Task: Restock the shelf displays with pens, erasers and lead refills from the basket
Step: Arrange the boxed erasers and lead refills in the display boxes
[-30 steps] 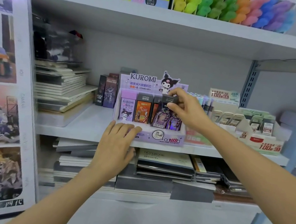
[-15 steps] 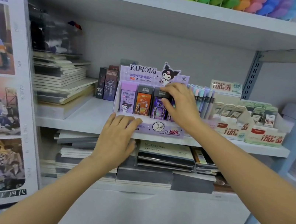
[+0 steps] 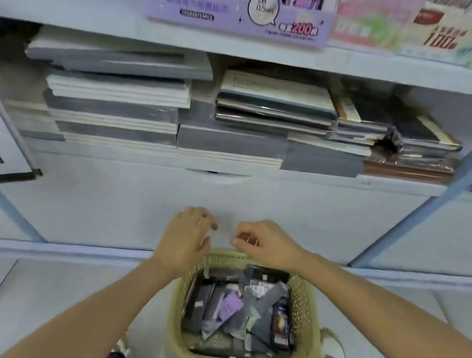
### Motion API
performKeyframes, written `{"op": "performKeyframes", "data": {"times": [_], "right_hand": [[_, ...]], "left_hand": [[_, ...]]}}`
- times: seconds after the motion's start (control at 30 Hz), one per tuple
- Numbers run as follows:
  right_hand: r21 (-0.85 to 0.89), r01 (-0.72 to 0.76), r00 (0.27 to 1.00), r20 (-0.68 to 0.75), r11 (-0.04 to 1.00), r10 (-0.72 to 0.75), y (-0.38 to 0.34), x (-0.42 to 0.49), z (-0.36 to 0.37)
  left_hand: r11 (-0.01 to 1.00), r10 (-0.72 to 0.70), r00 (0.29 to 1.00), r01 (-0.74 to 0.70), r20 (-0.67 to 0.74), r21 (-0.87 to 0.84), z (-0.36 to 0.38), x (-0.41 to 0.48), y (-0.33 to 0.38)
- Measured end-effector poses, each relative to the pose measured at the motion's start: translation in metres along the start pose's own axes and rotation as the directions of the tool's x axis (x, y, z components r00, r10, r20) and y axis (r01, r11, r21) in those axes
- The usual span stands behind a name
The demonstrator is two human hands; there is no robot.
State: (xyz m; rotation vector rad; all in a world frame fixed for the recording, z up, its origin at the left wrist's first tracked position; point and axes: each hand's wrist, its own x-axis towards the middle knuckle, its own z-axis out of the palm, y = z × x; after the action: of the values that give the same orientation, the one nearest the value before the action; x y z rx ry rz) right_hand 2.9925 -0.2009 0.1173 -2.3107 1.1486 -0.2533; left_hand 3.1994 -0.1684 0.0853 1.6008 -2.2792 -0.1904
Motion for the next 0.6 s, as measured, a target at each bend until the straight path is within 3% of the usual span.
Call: {"op": "performKeyframes", "data": {"times": [0.1, 0.23, 0.37, 0.43, 0.6], "right_hand": [[0.051, -0.219, 0.955, 0.217, 0.974, 0.203, 0.054, -0.014, 0.06], [-0.086, -0.343, 0.866, 0.356, 0.936, 0.35, 0.106, -0.04, 0.124], [-0.274, -0.368, 0.804, 0.385, 0.889, 0.452, 0.132, -0.064, 0.174], [-0.363, -0.333, 0.821, 0.344, 0.871, 0.457, 0.137, -0.07, 0.191], [-0.486, -0.243, 0.883, 0.247, 0.839, 0.399, 0.149, -0.076, 0.196]], "left_hand": [[0.994, -0.102, 0.953, 0.084, 0.284, 0.075, 0.07, -0.034, -0.014], [0.977, -0.213, 0.871, 0.173, 0.442, 0.128, 0.117, -0.072, -0.031], [0.99, -0.142, 0.897, 0.124, 0.418, 0.07, 0.131, -0.091, -0.038], [0.994, -0.107, 0.934, 0.107, 0.34, 0.018, 0.135, -0.096, -0.038], [0.986, -0.165, 0.933, 0.169, 0.321, 0.015, 0.148, -0.101, -0.036]]}}
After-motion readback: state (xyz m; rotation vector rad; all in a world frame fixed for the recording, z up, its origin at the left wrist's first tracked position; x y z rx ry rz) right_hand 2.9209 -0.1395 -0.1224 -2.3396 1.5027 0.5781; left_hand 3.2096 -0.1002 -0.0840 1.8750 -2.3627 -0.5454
